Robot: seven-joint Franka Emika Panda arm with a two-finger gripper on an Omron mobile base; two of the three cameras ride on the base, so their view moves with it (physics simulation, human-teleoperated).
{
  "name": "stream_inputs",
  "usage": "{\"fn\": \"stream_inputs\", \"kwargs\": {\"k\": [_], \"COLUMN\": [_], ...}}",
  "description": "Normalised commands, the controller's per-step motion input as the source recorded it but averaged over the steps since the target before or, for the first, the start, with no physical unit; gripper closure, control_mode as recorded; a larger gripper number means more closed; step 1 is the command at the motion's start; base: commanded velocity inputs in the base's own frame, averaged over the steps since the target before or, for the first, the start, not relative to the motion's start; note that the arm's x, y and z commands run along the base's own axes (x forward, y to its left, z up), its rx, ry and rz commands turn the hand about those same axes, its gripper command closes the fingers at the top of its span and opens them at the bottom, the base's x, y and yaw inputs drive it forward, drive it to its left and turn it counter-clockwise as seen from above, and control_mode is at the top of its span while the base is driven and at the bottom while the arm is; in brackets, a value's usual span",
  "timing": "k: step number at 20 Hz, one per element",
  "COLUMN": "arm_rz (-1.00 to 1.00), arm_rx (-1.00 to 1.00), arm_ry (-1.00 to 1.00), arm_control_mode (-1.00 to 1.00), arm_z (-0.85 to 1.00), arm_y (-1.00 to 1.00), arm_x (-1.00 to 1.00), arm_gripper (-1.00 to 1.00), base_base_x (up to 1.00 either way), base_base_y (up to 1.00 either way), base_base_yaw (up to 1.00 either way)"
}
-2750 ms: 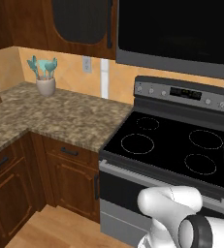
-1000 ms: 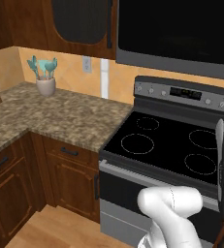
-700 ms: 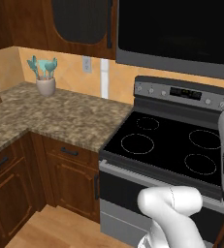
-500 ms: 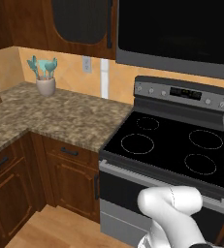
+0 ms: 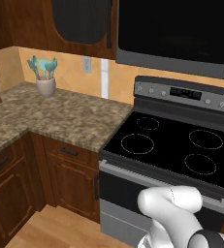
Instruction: Pick the potato from the sink and place it in the bowl. Then pick the bowl and place it in the microwave. Then close the microwave door and press the start button.
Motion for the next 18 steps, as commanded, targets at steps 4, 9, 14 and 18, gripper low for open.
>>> {"fn": "stream_inputs", "kwargs": {"k": [4, 9, 14, 18], "arm_rz": [0.00, 0.00, 0.00, 0.00], "arm_rx": [0.00, 0.03, 0.05, 0.04], "arm_ry": [0.00, 0.00, 0.00, 0.00], "arm_control_mode": [-1.00, -1.00, -1.00, -1.00], "arm_z": [0.00, 0.00, 0.00, 0.00], "arm_y": [-0.13, -0.26, -0.37, -0.31], "arm_x": [0.48, 0.39, 0.22, 0.25], "arm_gripper": [1.00, 1.00, 1.00, 1.00], "base_base_x": [0.00, 0.00, 0.00, 0.00], "base_base_y": [0.00, 0.00, 0.00, 0.00], "base_base_yaw": [0.00, 0.00, 0.00, 0.00]}}
